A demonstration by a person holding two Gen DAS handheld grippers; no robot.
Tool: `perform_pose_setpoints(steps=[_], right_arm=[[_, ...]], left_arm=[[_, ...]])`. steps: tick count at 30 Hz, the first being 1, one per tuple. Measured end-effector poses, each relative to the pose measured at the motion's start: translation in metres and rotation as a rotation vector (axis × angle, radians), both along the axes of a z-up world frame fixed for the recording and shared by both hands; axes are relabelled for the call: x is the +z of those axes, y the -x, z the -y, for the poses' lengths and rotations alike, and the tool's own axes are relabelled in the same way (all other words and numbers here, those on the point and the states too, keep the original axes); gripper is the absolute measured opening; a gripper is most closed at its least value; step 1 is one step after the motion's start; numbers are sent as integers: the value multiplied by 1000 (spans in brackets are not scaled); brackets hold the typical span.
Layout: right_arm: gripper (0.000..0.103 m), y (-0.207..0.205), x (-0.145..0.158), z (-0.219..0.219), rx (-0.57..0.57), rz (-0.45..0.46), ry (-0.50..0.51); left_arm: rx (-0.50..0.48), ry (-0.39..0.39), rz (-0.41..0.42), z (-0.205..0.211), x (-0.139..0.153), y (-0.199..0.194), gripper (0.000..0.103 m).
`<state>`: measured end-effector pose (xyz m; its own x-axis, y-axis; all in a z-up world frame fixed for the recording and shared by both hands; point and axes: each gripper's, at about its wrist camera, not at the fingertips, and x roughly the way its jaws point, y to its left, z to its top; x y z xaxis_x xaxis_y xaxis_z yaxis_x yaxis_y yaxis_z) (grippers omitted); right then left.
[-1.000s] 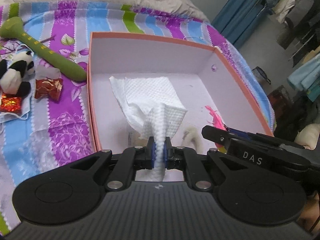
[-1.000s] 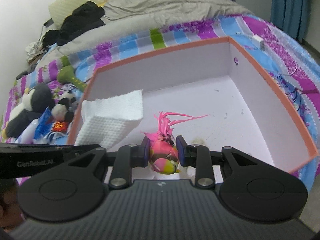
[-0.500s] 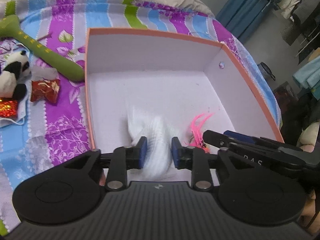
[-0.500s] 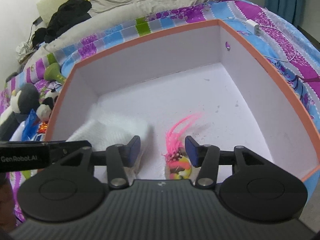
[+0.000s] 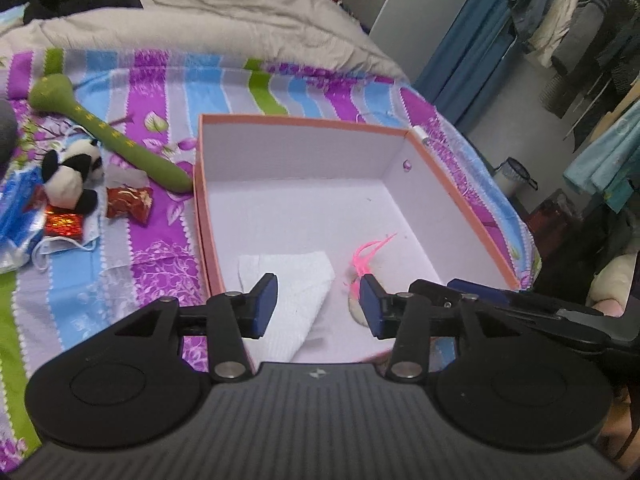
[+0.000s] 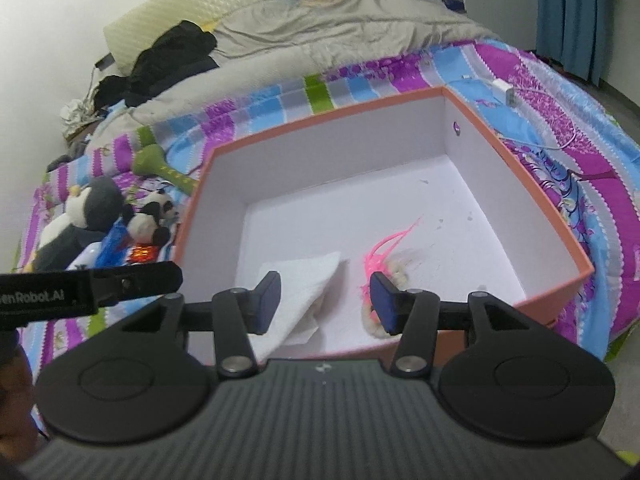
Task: Organize soft objects
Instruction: 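Withdraw both tools from the box back toward the pile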
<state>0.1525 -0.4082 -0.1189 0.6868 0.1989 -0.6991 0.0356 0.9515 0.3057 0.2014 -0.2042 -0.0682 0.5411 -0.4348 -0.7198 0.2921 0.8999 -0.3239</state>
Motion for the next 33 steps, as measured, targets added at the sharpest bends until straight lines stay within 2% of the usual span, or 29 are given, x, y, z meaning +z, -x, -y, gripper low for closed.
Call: perform_pose_setpoints(steps=[16,21,25,28,33], right_arm=[[52,84,46,-49,70,112,-22],[53,109,49,-65,105,116,-37],[52,128,51,-81,136,123,-14],[53,141,52,-90,150,133,-12],[53,153,49,-101,177,132,-22]], left_arm=[[63,-25,151,-59,47,120,52],[112,-67,191,-81,54,162,52],[142,-36,222,-99,60,193,53],[169,-65,257,-108,64,213,55],[203,-56,254,-121,62,232,55]])
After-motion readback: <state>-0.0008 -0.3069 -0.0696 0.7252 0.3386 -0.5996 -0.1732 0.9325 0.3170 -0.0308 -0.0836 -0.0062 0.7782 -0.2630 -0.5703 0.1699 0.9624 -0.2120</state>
